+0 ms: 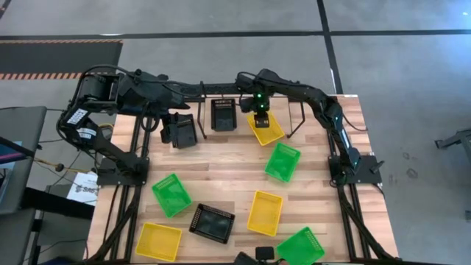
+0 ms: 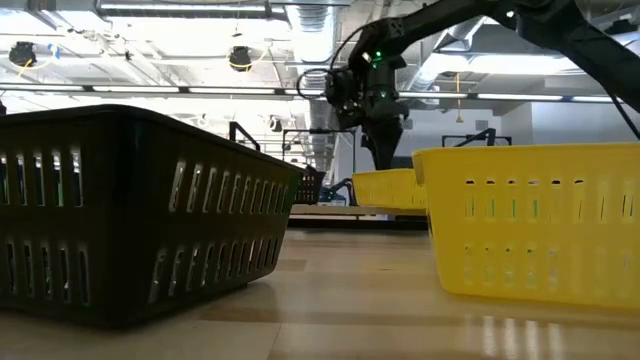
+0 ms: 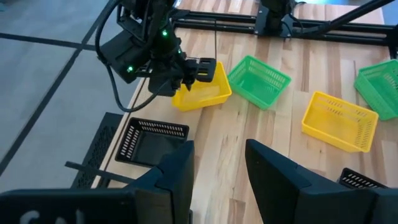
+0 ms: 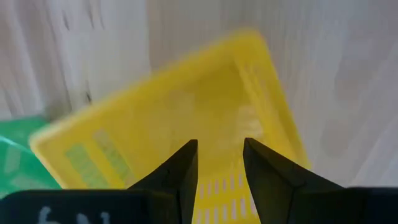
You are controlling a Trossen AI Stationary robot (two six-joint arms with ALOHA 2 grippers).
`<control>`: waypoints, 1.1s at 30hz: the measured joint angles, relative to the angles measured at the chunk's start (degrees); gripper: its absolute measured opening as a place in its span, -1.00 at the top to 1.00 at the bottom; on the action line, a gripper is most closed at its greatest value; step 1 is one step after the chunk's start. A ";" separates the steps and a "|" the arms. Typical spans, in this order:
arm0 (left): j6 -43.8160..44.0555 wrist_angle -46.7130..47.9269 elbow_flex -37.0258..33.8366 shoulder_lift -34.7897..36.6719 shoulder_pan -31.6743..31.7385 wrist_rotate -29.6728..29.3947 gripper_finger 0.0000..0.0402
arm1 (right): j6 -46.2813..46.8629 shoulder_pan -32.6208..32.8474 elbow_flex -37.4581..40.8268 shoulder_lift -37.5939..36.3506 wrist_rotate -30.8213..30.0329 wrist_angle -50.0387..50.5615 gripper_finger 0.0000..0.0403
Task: Stack baskets on shelf by color
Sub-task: Adjust the yellow bin on the shelf
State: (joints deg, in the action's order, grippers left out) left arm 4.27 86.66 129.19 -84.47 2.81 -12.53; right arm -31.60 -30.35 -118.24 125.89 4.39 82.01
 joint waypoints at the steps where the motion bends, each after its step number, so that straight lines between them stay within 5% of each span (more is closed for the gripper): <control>1: 0.00 -0.01 0.00 0.00 0.00 -0.04 0.34 | -0.20 0.39 -0.44 0.00 -0.01 -0.40 0.26; 21: -1.03 0.03 0.00 0.00 0.00 -0.34 0.34 | -5.03 0.94 -0.91 -0.57 -7.84 -6.13 0.27; 33: -0.68 0.03 0.00 0.00 0.00 -0.32 0.34 | -5.32 0.61 0.93 -0.57 -5.43 -7.40 0.30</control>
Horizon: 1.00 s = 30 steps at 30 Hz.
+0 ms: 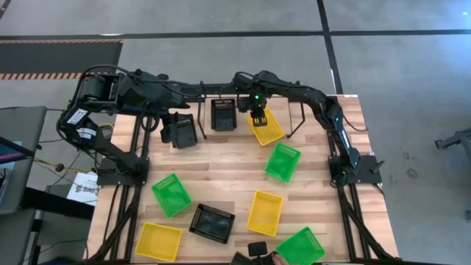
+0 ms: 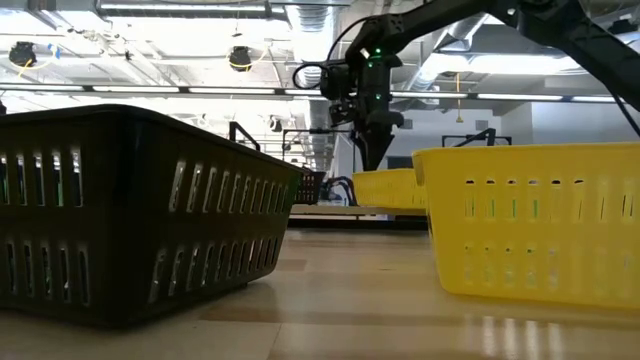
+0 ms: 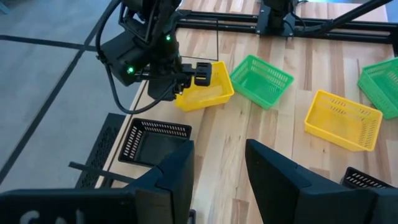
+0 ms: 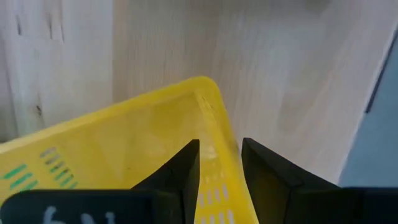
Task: Stack baskets on shelf by color
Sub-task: Adjust the yellow bin on the shelf
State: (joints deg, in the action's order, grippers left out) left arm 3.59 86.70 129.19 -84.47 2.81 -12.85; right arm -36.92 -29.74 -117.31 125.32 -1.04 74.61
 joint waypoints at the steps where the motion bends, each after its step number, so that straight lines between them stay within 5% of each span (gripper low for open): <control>1: 0.03 0.01 0.00 0.00 0.00 0.00 0.34 | -0.01 -0.04 0.47 0.00 0.20 -0.30 0.30; 12: 1.10 0.00 0.00 0.00 0.02 0.01 0.34 | -0.71 -1.57 0.83 0.59 0.66 -4.35 0.37; 21: 2.06 -0.02 0.00 0.00 0.02 -0.01 0.34 | 1.76 -2.46 0.85 0.59 0.38 -8.71 0.92; 30: 3.07 -0.28 0.00 0.00 0.02 0.00 0.34 | 5.61 -4.77 0.85 0.59 0.22 -16.94 0.98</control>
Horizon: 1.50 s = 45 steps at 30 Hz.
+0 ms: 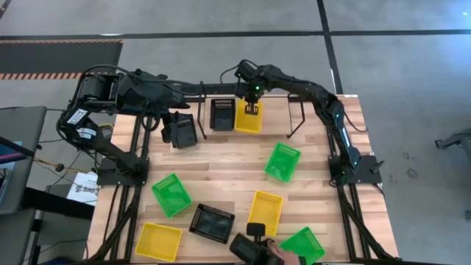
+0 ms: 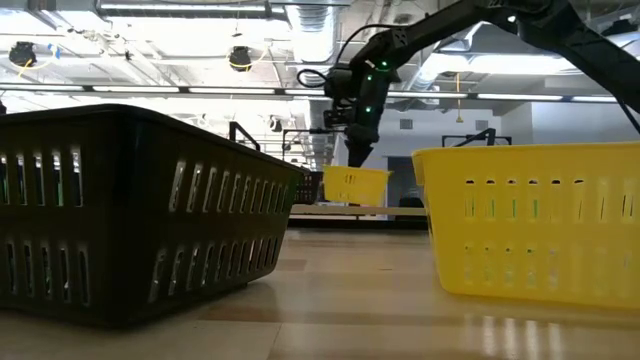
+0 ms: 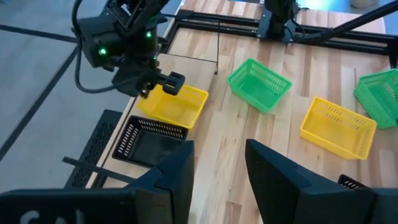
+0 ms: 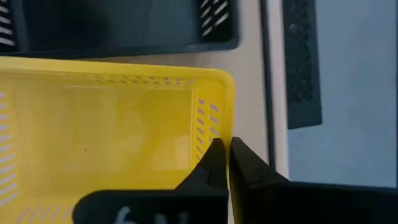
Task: Stack baskets on shelf by color
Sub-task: Adjust the yellow bin on the shelf
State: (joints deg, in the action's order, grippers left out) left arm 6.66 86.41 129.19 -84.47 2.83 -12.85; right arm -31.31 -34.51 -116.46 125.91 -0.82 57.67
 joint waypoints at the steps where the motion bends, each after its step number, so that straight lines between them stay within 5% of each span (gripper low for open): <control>1: 0.10 0.00 0.00 0.00 0.00 -0.01 0.34 | -0.17 -0.28 0.00 0.00 0.00 -0.65 0.98; 29: 1.38 -0.15 0.00 0.01 0.00 -0.02 0.34 | -6.68 -2.17 0.02 -0.02 4.02 -1.04 0.98; 45: 1.55 -0.15 0.00 0.02 0.00 -0.01 0.34 | -6.33 -1.27 0.02 -0.02 3.23 -2.53 0.63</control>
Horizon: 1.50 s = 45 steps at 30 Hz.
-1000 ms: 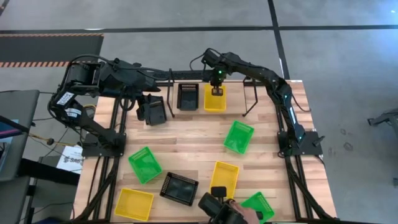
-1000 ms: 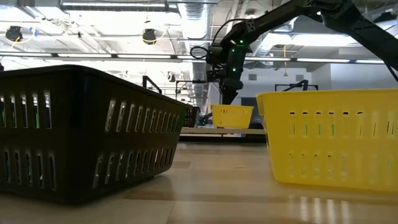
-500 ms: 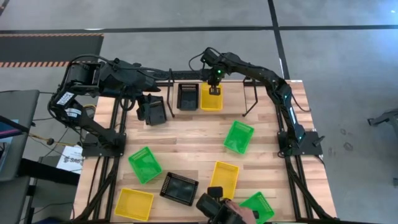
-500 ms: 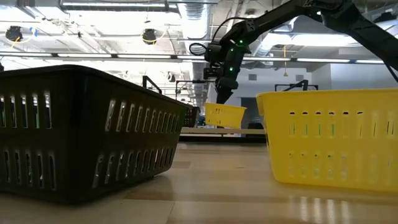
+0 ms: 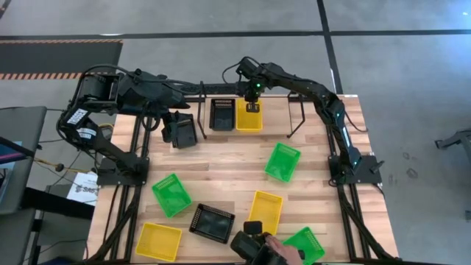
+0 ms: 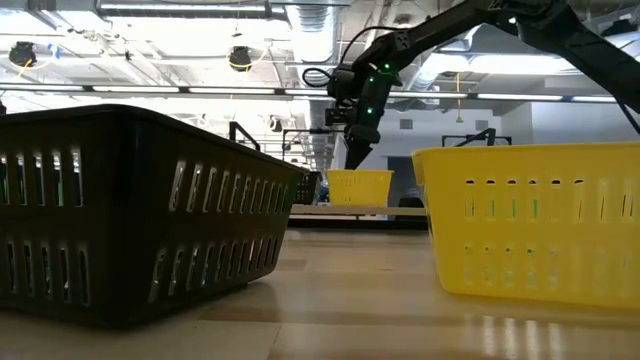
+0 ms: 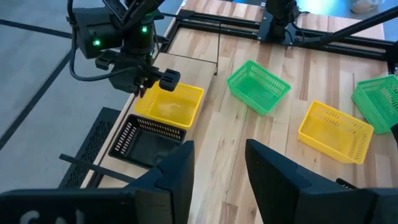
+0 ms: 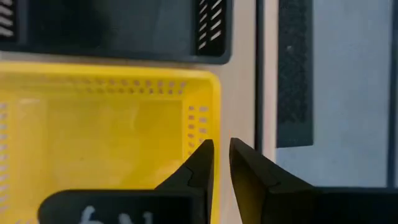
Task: Stack baskets on shelf by color
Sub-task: Adjust the yellow bin on the shelf, then put the top right green bin on the shelf
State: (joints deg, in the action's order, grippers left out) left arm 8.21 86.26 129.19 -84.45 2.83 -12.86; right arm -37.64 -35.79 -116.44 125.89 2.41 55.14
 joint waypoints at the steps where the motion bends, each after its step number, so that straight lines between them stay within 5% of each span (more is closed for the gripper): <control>1: 0.00 0.00 0.00 -0.02 0.00 -0.02 0.34 | 0.09 0.17 -0.05 0.00 -0.78 -0.45 0.62; 6: 0.02 0.02 0.00 -0.02 -0.02 -0.02 0.34 | 0.08 1.78 -3.26 0.00 -6.60 1.15 0.54; 13: 0.02 0.02 0.00 -0.01 0.00 -0.02 0.34 | 3.31 5.57 -17.00 -0.11 -8.37 16.29 0.45; 22: -1.97 1.43 0.00 0.00 0.00 -0.02 0.34 | 28.15 10.03 -16.63 -13.17 -8.63 35.11 0.44; 26: -3.73 1.63 0.00 0.00 0.00 -0.02 0.34 | 37.38 13.90 -14.53 -21.41 -1.56 34.87 0.44; 35: -5.66 3.77 -0.02 0.02 0.00 0.59 0.34 | 56.63 28.97 -6.36 -32.62 -0.77 34.83 0.44; 45: -5.64 3.76 -0.02 0.02 0.00 0.63 0.34 | 75.26 43.77 18.63 -33.93 -2.09 34.56 0.44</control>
State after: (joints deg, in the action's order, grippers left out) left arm 2.56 90.02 129.16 -84.42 2.83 -12.23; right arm 37.62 7.98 -97.82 91.95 0.32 89.71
